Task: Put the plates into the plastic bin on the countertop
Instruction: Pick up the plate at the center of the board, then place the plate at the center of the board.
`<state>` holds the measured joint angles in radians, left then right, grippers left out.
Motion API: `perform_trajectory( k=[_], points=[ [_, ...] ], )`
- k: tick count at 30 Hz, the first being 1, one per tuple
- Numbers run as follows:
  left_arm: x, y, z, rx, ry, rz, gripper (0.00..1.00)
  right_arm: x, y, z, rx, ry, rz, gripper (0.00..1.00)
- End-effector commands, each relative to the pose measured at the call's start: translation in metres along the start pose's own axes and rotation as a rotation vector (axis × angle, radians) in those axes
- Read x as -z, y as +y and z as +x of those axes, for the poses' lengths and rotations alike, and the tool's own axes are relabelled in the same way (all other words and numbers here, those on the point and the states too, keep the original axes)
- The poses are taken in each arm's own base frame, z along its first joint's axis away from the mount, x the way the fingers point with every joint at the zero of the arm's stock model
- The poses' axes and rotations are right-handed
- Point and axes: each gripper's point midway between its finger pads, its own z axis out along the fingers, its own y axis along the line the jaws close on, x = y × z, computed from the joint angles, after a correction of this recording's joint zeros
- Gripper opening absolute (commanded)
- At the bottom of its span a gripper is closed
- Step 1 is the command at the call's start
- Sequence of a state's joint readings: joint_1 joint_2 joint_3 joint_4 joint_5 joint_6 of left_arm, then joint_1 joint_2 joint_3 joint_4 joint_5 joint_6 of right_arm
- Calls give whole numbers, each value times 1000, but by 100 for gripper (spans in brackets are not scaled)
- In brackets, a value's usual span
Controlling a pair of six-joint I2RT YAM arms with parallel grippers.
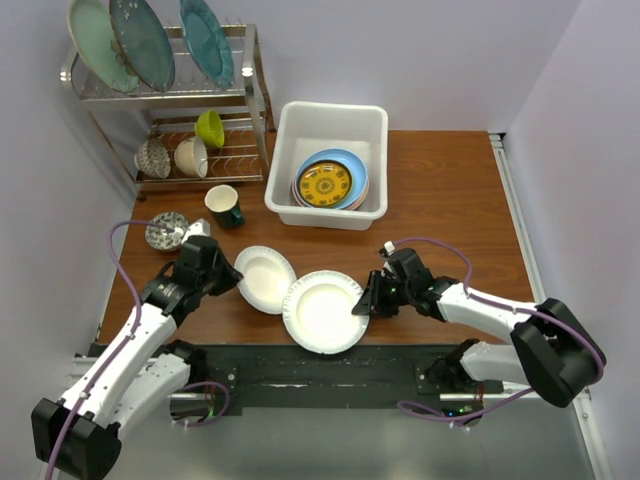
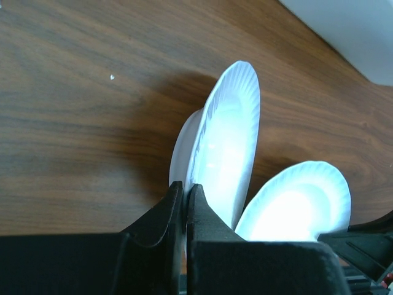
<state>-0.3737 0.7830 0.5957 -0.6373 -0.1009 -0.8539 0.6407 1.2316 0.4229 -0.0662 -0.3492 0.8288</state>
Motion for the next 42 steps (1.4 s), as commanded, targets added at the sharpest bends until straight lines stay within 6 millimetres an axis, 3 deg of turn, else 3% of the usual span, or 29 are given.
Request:
perform_trajectory(
  k=[1, 9, 17, 30, 38, 42],
  points=[
    [-15, 10, 21, 26, 70, -28, 0, 5, 15, -10, 48, -46, -46, 0],
    [-26, 18, 34, 39, 111, -49, 0, 32, 37, -30, 67, -125, -46, 0],
    [-34, 29, 53, 90, 133, -48, 0, 66, 82, -49, 85, -196, -154, 0],
    [-39, 31, 76, 141, 196, -8, 0, 118, 151, -79, 144, -294, -322, 0],
    [-44, 33, 82, 121, 220, -8, 0, 139, 171, -97, 172, -375, -350, 0],
    [-47, 32, 87, 104, 246, 4, 0, 142, 169, -123, 172, -435, -306, 0]
  ],
)
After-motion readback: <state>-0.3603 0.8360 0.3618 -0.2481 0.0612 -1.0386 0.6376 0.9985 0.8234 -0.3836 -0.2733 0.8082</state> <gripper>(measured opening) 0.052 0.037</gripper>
